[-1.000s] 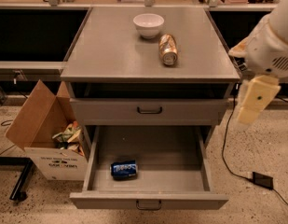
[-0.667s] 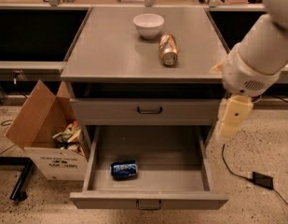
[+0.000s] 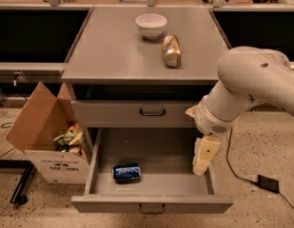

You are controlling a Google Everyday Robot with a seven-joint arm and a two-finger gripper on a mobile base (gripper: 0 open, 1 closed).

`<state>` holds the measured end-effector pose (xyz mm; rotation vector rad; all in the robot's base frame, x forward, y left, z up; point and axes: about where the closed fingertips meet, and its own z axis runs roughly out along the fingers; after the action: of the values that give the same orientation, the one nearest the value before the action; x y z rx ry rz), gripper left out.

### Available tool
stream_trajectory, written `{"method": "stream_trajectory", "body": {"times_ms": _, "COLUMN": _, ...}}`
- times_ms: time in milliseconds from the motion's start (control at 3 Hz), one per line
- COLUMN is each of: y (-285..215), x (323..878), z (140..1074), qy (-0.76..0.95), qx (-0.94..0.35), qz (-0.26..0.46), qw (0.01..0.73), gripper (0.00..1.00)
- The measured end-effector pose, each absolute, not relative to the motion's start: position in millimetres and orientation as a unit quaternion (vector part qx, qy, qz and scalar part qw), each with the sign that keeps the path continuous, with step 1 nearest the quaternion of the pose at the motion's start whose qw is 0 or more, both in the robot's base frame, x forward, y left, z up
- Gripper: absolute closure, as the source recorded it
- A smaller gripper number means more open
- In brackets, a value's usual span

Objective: Pick pepsi can from middle drawer and place on counter

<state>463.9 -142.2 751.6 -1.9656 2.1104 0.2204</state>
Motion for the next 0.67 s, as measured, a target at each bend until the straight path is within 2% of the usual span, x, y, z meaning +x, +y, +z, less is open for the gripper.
{"method": "stream_trajectory", "body": {"times_ms": 667, "y": -129, "x": 474, "z": 724, "qy": 0.725, "qx": -0.677, "qz": 0.065, "qw": 0.114, "gripper": 0.0}}
